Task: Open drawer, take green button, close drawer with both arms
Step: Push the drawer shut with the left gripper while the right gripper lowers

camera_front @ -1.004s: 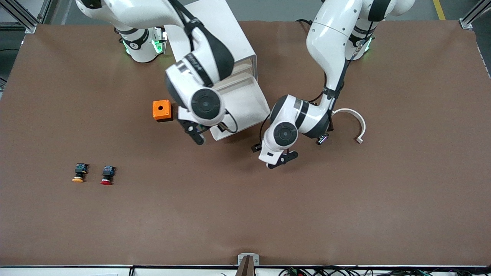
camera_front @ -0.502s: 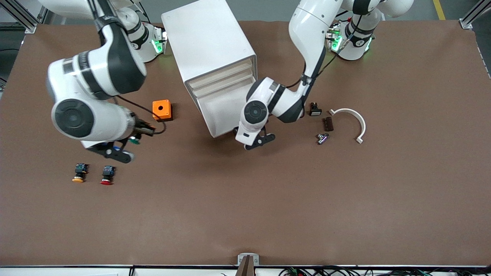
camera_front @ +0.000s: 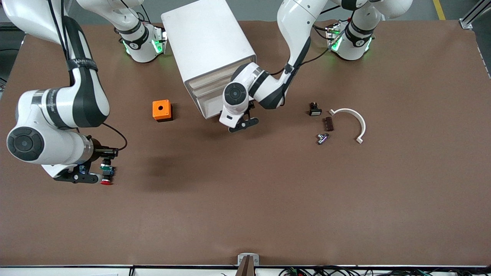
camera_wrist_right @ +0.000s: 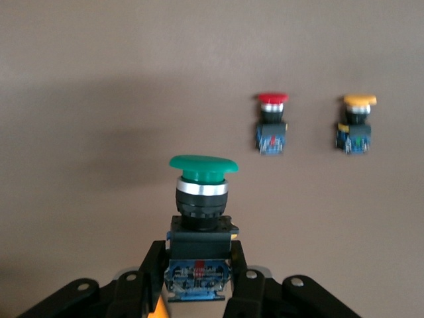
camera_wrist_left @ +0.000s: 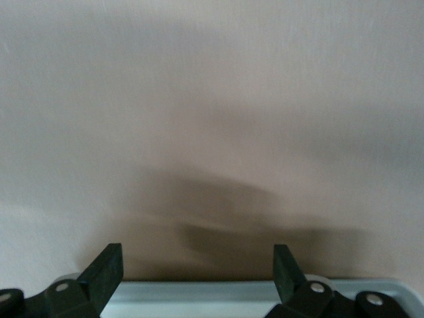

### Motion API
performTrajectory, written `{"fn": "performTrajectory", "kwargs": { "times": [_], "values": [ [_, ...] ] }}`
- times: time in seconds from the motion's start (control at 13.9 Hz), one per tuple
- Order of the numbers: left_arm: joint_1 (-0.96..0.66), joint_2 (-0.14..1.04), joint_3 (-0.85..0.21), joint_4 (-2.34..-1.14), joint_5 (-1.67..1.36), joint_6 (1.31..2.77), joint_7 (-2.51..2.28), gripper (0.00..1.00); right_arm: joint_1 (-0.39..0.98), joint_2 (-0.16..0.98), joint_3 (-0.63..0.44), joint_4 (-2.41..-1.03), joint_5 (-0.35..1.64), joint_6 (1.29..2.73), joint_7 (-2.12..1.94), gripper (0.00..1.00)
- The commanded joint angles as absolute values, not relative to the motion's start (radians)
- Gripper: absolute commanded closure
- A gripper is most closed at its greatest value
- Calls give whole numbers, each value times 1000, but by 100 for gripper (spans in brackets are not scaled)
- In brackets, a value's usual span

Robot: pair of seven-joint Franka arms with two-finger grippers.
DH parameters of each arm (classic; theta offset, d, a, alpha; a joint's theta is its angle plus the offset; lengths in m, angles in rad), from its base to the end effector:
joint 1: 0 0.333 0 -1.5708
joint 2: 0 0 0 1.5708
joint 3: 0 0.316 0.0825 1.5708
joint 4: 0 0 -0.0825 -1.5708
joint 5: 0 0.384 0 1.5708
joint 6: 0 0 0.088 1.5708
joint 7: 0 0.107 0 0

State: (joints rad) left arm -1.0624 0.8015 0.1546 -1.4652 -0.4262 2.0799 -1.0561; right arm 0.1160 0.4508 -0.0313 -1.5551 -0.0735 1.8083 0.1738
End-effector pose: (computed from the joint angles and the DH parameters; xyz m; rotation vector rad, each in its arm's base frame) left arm 0.4013 -0.5764 0.1954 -3.0516 -0.5444 0.4553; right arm 0.6582 0.0524 0.3727 3.0191 -0.0951 -0.2804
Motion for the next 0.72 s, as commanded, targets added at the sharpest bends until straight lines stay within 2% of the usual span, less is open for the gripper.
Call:
{"fn": "performTrajectory", "kwargs": {
  "times": [0.0, 0.65],
  "values": [
    [-1100, 776, 147, -1485, -420, 2085, -1121, 0, 103, 448, -12, -1661, -107, 1965, 157, 90],
    [-1115, 778, 156, -1477, -407, 2085, -1154, 0, 72, 612, -12, -1663, -144, 2149, 115, 90]
  ]
}}
